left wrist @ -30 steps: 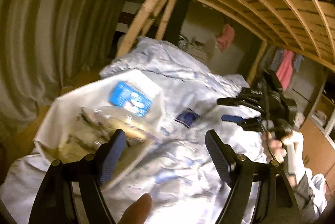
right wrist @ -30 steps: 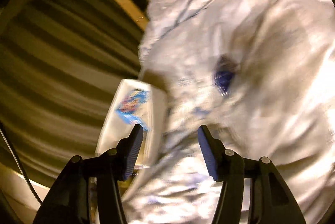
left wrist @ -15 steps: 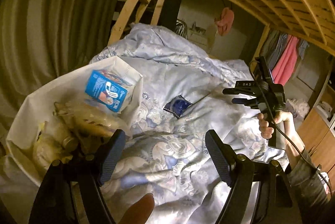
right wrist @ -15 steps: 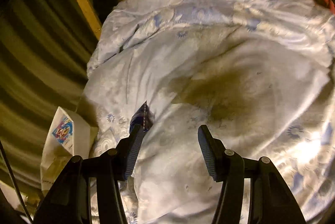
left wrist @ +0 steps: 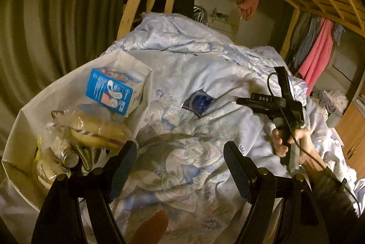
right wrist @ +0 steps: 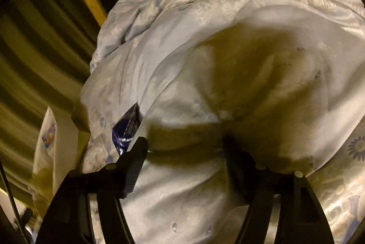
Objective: Organize objects
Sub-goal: 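Lower the open right gripper over the blue biscuit packet on the duvet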
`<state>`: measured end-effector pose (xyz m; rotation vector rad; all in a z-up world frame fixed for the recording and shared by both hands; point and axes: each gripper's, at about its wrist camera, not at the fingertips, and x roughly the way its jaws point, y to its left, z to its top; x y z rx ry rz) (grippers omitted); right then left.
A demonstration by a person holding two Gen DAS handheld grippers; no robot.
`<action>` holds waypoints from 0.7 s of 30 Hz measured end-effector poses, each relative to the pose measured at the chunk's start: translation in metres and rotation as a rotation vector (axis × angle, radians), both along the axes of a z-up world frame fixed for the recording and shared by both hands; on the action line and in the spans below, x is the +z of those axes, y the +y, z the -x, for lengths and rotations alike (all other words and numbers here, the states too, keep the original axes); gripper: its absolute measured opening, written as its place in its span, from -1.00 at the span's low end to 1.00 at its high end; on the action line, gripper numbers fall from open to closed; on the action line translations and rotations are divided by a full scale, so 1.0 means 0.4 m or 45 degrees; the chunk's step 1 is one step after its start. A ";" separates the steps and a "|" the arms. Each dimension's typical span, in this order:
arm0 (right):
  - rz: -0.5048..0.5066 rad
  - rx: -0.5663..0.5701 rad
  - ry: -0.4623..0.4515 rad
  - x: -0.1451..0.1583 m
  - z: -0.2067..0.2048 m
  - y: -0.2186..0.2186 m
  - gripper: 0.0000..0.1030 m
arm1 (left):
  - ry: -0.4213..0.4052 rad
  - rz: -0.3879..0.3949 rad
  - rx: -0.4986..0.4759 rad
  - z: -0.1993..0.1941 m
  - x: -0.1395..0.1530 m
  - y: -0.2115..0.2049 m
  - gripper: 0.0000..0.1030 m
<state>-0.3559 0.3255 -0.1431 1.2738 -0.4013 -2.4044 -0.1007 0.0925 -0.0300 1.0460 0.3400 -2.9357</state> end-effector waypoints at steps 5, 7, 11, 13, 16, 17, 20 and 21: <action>-0.157 0.093 0.073 0.001 -0.069 -0.052 0.49 | -0.025 0.020 0.021 -0.008 -0.014 -0.002 0.50; -0.186 0.123 0.064 -0.005 -0.090 -0.060 0.49 | -0.037 0.033 0.030 -0.017 -0.022 -0.002 0.50; -0.145 0.135 0.025 -0.016 -0.121 -0.056 0.49 | -0.044 0.041 0.028 -0.039 -0.030 0.002 0.50; -0.171 0.138 0.027 -0.014 -0.137 -0.064 0.49 | -0.038 0.050 0.024 -0.050 -0.029 0.007 0.50; -0.174 0.125 0.030 -0.007 -0.167 -0.073 0.49 | -0.025 0.069 0.025 -0.064 -0.024 0.013 0.50; -0.156 0.139 0.030 -0.006 -0.168 -0.077 0.49 | -0.021 0.073 0.027 -0.069 -0.023 0.016 0.50; -0.163 0.134 0.037 -0.002 -0.176 -0.092 0.49 | -0.021 0.062 0.033 -0.082 -0.025 0.011 0.50; -0.167 0.131 0.034 -0.002 -0.178 -0.094 0.49 | -0.023 0.053 0.035 -0.085 -0.027 0.007 0.50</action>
